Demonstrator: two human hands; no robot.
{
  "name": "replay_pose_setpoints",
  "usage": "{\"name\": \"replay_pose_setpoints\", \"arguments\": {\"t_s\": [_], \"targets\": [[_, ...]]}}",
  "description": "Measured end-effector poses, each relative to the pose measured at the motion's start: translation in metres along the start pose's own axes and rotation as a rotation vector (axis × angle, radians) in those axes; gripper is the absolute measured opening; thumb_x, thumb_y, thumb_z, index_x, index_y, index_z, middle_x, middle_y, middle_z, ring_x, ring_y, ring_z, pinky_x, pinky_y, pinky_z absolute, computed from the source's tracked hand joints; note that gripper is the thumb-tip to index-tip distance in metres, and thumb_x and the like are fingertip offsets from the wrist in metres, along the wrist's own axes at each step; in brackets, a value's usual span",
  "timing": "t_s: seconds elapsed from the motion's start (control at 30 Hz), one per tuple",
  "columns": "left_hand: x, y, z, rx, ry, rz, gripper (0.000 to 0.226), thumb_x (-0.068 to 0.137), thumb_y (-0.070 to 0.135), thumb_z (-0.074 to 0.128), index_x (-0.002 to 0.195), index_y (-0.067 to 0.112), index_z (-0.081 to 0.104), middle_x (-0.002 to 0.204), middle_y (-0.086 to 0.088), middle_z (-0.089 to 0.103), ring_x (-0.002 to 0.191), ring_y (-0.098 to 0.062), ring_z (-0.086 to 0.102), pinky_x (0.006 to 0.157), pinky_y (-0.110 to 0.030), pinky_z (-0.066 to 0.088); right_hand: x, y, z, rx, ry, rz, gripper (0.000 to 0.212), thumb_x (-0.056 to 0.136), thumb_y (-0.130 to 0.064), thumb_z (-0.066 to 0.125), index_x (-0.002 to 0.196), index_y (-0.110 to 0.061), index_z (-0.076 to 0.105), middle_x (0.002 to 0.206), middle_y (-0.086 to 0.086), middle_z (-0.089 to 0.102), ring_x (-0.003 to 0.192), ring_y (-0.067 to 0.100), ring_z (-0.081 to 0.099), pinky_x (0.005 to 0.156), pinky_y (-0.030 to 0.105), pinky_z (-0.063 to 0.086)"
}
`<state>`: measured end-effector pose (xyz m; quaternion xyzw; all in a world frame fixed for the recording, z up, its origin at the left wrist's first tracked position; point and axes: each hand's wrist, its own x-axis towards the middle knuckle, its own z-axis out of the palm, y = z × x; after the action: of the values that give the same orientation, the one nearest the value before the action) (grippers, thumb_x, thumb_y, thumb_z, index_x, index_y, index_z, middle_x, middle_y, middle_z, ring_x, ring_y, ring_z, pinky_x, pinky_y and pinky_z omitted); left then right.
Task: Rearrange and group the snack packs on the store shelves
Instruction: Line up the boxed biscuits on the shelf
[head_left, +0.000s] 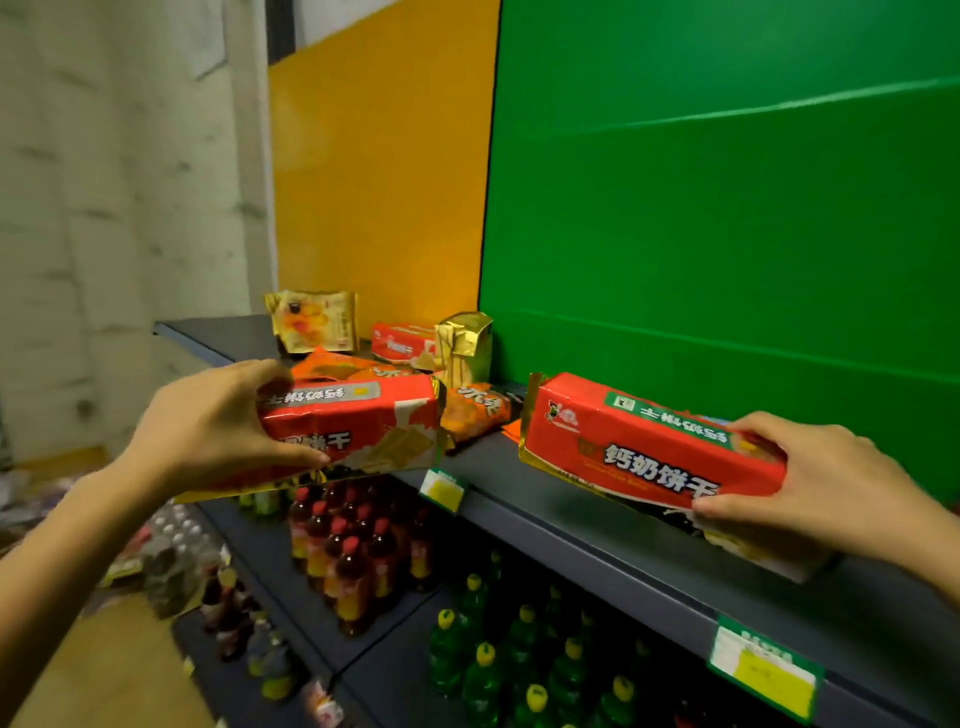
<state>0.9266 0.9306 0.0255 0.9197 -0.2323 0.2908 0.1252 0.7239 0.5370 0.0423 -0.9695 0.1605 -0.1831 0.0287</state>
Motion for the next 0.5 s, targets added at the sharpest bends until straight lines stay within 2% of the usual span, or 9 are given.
{"name": "replay_pose_setpoints", "arguments": {"t_s": [0.1, 0.17, 0.33, 0.5], "targets": [[0.0, -0.054, -0.003, 0.022, 0.004, -0.033, 0.082, 0.038, 0.082, 0.06, 0.101, 0.03, 0.057, 0.094, 0.003, 0.072, 0.066, -0.011, 0.051, 0.048, -0.019, 0.03, 0.026, -0.051, 0.014, 0.026, -0.008, -0.039, 0.082, 0.028, -0.093, 0.039, 0.096, -0.048, 0.043, 0.1, -0.009, 0.068, 0.081, 0.015, 0.062, 0.073, 0.031, 0.052], [0.002, -0.09, -0.004, 0.015, 0.018, -0.046, 0.085, 0.035, 0.082, 0.056, 0.1, 0.028, 0.058, 0.094, 0.001, 0.073, 0.066, -0.011, 0.051, 0.048, -0.018, 0.03, 0.045, -0.085, 0.023, 0.037, 0.0, -0.054, 0.086, 0.028, -0.092, 0.039, 0.101, -0.045, 0.047, 0.099, -0.009, 0.067, 0.078, 0.014, 0.059, 0.07, 0.029, 0.048], [0.016, -0.165, -0.008, -0.016, 0.049, -0.061, 0.084, 0.036, 0.077, 0.06, 0.101, 0.025, 0.06, 0.097, -0.002, 0.074, 0.067, -0.011, 0.053, 0.049, -0.015, 0.029, 0.086, -0.16, 0.042, 0.063, 0.028, -0.054, 0.098, 0.026, -0.092, 0.038, 0.108, -0.04, 0.051, 0.093, -0.009, 0.061, 0.079, 0.017, 0.058, 0.069, 0.029, 0.046], [0.042, -0.215, -0.003, -0.009, 0.057, -0.065, 0.085, 0.037, 0.074, 0.063, 0.103, 0.02, 0.061, 0.1, -0.005, 0.074, 0.079, -0.024, 0.068, 0.052, -0.018, 0.033, 0.128, -0.218, 0.051, 0.091, 0.087, -0.071, 0.1, 0.028, -0.09, 0.04, 0.112, -0.037, 0.053, 0.105, 0.0, 0.068, 0.087, 0.025, 0.062, 0.076, 0.034, 0.049]]}}
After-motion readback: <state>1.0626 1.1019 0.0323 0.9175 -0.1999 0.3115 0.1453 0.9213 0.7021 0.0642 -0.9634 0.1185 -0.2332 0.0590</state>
